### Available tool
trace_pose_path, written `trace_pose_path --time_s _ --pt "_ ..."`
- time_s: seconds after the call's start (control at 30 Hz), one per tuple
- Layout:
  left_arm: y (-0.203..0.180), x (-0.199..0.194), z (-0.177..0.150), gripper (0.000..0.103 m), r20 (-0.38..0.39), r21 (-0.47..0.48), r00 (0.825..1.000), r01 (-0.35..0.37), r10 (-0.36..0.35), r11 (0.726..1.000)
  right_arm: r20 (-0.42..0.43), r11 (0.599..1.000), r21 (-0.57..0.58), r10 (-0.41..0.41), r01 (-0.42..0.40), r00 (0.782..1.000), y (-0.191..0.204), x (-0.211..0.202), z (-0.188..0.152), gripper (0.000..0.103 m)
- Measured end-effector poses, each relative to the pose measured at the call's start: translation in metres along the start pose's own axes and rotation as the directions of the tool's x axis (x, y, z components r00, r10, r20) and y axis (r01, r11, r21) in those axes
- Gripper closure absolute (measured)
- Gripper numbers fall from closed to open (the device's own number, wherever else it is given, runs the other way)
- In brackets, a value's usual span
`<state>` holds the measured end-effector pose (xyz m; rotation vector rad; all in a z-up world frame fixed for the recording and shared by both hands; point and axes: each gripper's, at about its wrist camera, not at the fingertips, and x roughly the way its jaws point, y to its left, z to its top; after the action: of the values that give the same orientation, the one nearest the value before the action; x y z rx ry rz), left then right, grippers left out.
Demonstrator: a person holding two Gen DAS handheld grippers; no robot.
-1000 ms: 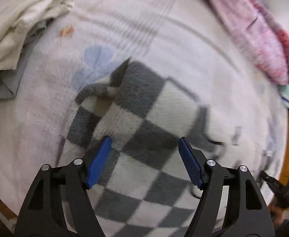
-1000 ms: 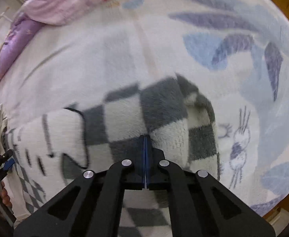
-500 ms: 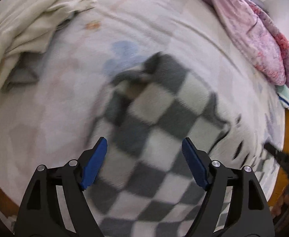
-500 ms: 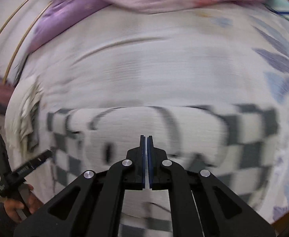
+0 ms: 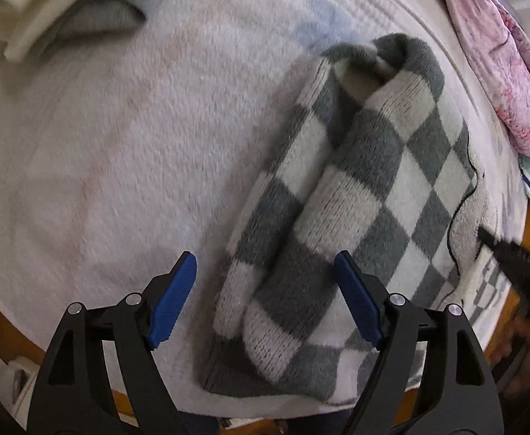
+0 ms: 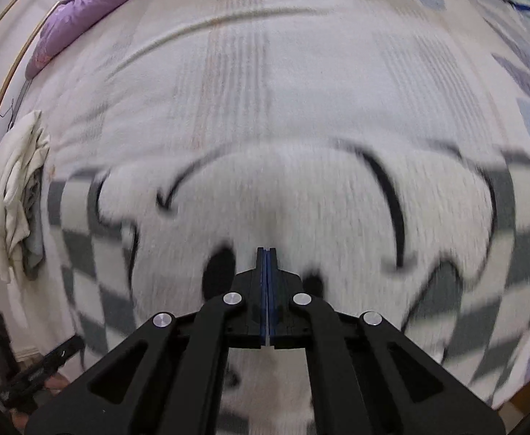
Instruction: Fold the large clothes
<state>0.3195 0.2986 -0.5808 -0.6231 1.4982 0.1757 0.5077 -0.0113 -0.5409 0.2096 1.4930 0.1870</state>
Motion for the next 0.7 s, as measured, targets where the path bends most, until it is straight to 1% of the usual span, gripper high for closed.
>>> trace_pose_path --time_s 0.07,0.1,0.17,0.2,0.3,0.37,0.47,0.53,0.57,0.6,0.63,0.67,0.7 --pt "0.002 0.000 -0.001 0.023 -0.015 0.005 1.000 0.012 -0.012 1.000 -0.047 1.000 0.017 -0.002 0.003 0.999 0.001 0.004 -0.025 0.103" --pt "0.003 0.001 -0.001 0.023 -0.025 0.013 1.000 0.016 -0.016 1.000 -0.063 1.000 0.021 -0.017 0.018 0.998 0.000 0.010 -0.041 0.103" --pt "0.004 0.002 0.001 0.023 -0.044 0.025 0.999 0.027 -0.026 0.999 -0.051 0.999 0.026 -0.026 0.028 0.998 -0.003 0.017 -0.058 0.103" --pt "0.004 0.002 0.002 0.023 -0.057 0.035 0.998 0.039 -0.037 0.999 -0.034 0.999 0.048 -0.016 0.018 0.999 -0.006 0.021 -0.062 0.103" --pt "-0.001 0.002 0.005 0.023 -0.083 0.075 0.995 0.069 -0.062 0.995 -0.040 0.996 0.091 -0.013 0.016 0.999 -0.006 0.023 -0.059 0.103" --pt "-0.006 0.000 0.006 0.023 -0.090 0.109 0.994 0.079 -0.069 0.991 -0.037 0.995 0.100 -0.016 0.019 0.999 -0.005 0.018 -0.063 0.103" --pt "-0.012 0.002 0.003 0.021 -0.126 0.176 0.990 0.086 -0.065 0.981 -0.088 0.987 0.161 0.004 0.010 0.996 -0.010 0.014 -0.092 0.103" --pt "-0.017 0.006 0.001 0.021 -0.144 0.220 0.988 0.080 -0.048 0.972 -0.149 0.973 0.229 0.033 0.002 0.988 -0.016 0.021 -0.125 0.103" --pt "-0.017 0.009 0.001 0.021 -0.149 0.239 0.988 0.076 -0.041 0.968 -0.148 0.965 0.263 0.049 -0.009 0.988 -0.018 0.025 -0.145 0.103" --pt "-0.015 0.011 -0.002 0.021 -0.159 0.252 0.987 0.071 -0.031 0.965 -0.143 0.961 0.275 0.051 -0.010 0.988 -0.019 0.027 -0.156 0.103" --pt "-0.014 0.012 -0.003 0.021 -0.169 0.250 0.985 0.075 -0.033 0.965 -0.136 0.960 0.280 0.049 -0.009 0.989 -0.018 0.029 -0.164 0.103" --pt "-0.013 0.013 -0.004 0.021 -0.172 0.244 0.984 0.079 -0.037 0.967 -0.109 0.958 0.287 0.045 -0.012 0.993 -0.017 0.032 -0.170 0.103" --pt "-0.012 0.014 -0.006 0.020 -0.173 0.243 0.984 0.078 -0.036 0.967 -0.099 0.958 0.287 0.038 -0.008 0.994 -0.016 0.034 -0.171 0.103"
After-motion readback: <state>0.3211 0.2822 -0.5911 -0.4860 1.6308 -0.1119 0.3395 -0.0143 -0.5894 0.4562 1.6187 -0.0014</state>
